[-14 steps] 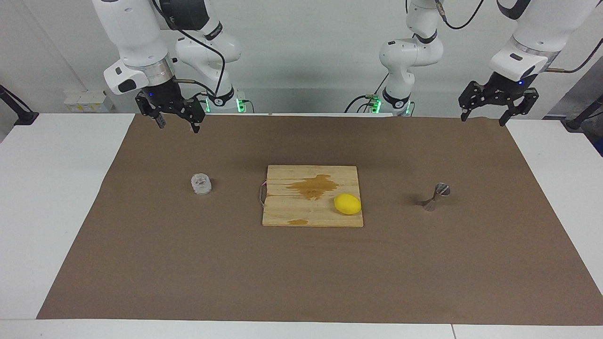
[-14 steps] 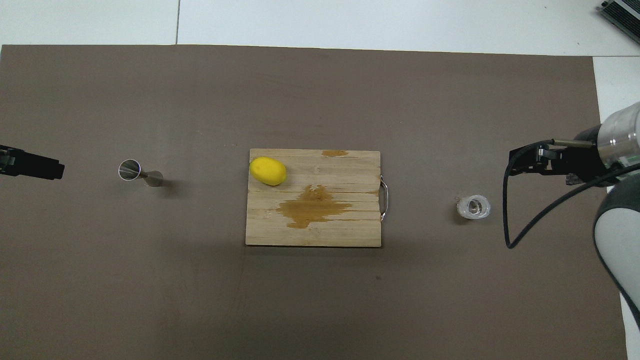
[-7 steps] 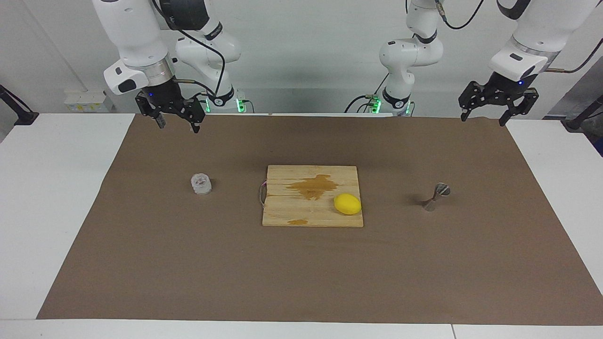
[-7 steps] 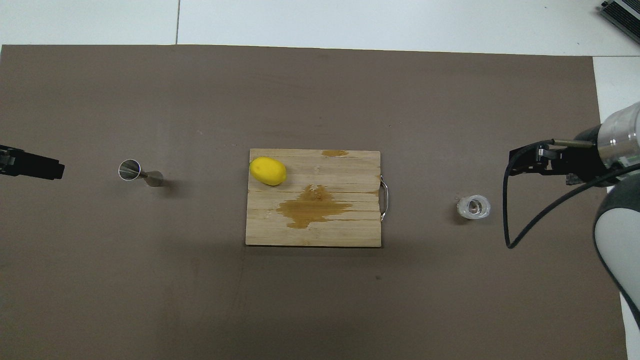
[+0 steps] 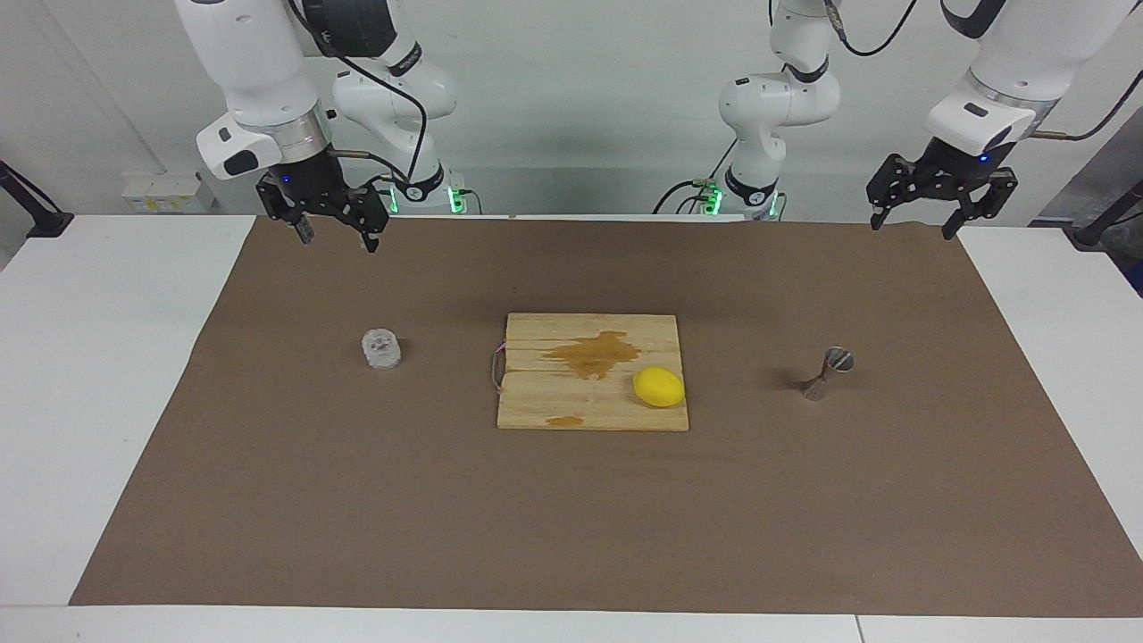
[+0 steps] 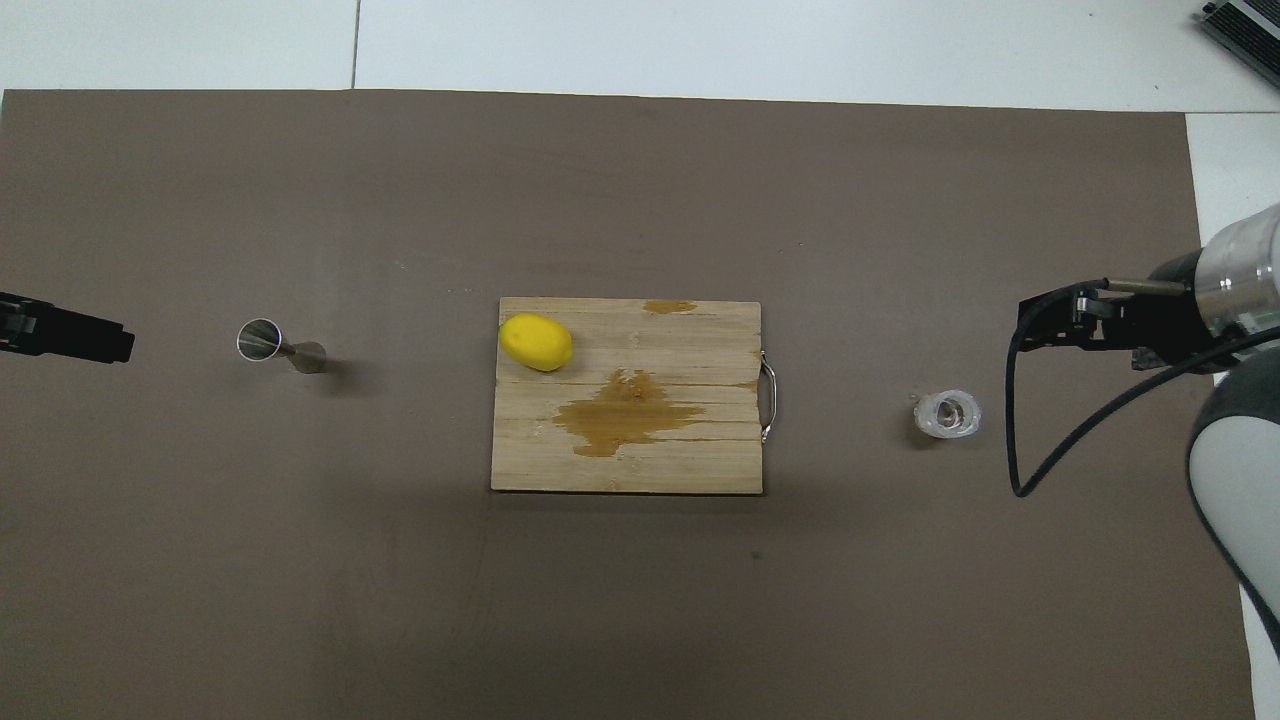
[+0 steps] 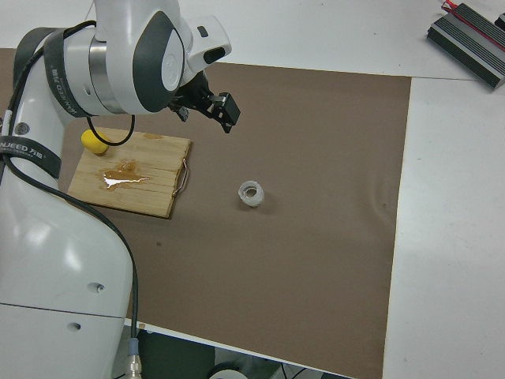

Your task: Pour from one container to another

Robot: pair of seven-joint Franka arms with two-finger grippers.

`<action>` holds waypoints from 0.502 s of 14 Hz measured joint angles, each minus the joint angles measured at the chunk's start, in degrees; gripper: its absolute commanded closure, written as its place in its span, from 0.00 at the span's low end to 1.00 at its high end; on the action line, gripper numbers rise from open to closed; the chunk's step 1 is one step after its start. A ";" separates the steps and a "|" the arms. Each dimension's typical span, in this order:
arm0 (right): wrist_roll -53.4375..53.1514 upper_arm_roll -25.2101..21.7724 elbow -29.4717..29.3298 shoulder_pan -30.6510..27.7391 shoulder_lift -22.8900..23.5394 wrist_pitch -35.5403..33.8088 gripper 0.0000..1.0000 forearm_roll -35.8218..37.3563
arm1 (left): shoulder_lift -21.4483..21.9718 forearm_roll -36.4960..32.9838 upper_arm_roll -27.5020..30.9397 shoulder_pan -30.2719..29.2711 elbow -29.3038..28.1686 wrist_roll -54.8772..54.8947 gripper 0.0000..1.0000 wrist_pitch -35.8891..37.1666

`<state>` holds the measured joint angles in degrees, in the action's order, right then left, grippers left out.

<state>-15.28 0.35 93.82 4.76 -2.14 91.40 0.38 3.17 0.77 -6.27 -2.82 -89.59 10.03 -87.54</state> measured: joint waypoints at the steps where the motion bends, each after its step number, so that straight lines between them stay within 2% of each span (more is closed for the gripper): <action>1: 0.00 0.00 0.00 0.00 0.00 0.00 0.00 0.00 | -0.18 0.07 -0.01 0.00 -0.06 -1.53 0.00 0.00; 4: 0.00 0.00 0.00 0.00 0.00 0.00 0.00 0.00 | -1.85 1.28 -0.04 0.00 -0.18 -7.39 0.00 0.03; 7: 0.00 0.00 0.00 0.00 0.00 0.00 0.00 0.00 | -5.59 3.31 0.06 -0.03 -0.21 -14.57 0.00 -0.05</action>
<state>-15.28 0.35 93.82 4.76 -2.14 91.40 0.38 -2.42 4.08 -6.21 -2.84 -89.79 -4.55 -87.59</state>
